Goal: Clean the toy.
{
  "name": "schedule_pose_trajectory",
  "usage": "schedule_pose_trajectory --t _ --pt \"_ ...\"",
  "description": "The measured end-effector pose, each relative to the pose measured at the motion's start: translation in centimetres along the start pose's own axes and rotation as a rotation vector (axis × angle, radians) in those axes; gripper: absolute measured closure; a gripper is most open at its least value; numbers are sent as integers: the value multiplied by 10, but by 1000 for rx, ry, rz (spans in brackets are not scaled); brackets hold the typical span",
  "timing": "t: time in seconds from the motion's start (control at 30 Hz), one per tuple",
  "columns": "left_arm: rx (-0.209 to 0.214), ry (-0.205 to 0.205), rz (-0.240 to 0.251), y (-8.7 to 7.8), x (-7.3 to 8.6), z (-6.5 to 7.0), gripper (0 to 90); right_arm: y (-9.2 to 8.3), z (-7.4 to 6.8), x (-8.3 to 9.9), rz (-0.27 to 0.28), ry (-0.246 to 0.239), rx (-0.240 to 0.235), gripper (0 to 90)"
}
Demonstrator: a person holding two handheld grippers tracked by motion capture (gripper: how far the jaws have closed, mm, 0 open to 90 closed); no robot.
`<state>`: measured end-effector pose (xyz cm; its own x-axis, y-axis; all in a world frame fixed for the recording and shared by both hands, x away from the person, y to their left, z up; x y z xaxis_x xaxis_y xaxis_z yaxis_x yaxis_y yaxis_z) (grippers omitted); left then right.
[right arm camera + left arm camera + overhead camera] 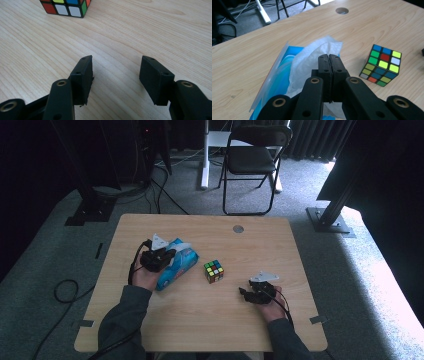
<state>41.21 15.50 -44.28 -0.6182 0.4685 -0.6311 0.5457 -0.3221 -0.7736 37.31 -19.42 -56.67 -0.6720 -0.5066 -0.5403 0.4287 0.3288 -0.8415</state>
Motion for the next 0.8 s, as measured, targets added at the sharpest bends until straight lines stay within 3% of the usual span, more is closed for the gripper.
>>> schedule_pose_trajectory --t 0.37,0.8 --pt "3 25 16 -6 -7 6 891 0 0 0 0 -2 1 438" --pt "38 57 53 -15 -18 17 891 0 0 0 3 -2 0 435"
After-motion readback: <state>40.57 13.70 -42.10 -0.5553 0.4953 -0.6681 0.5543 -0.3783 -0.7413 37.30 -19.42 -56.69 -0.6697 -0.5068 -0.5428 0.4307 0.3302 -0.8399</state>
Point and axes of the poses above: each handheld gripper's, and its own axes: y roughly forward along the jaws, x roughly out of its underside, z roughly to its right, the point moved 3 cm from there along y, roughly forward along the jaws, and after that the axes turned 15 degrees about -z, right-handed, at the moved point
